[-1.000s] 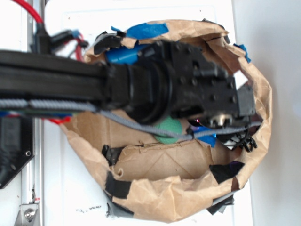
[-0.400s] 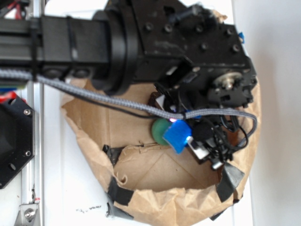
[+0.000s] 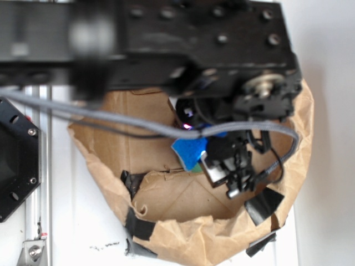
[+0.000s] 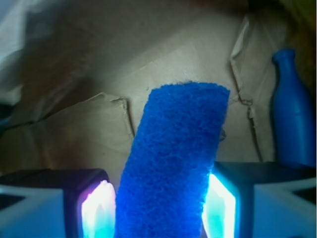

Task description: Grab the blue sponge.

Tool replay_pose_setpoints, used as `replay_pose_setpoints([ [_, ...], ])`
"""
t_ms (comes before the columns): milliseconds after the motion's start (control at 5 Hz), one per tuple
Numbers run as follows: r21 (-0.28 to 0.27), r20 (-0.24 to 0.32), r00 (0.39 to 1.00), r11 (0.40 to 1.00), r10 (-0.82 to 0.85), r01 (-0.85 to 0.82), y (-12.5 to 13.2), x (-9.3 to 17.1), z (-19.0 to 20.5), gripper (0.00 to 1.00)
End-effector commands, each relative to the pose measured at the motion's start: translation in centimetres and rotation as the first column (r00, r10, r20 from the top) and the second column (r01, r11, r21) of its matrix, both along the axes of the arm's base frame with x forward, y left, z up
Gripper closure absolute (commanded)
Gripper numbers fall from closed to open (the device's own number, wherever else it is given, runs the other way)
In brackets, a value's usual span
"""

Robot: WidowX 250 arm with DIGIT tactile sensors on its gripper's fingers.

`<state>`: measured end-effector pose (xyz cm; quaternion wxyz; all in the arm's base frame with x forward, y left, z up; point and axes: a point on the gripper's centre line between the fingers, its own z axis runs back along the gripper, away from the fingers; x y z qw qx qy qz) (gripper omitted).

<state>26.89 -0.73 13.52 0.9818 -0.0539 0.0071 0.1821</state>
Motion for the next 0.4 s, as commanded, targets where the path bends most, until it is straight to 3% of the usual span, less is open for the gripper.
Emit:
replay_pose_setpoints([
  [0,0.023,0.112,0.991,0.998,-0.068,0.066,-0.28,-1.0,2.48,1.0],
  [200,0.023,0.126,0.99,0.998,-0.065,0.063,-0.28,-0.74,2.34,1.0],
])
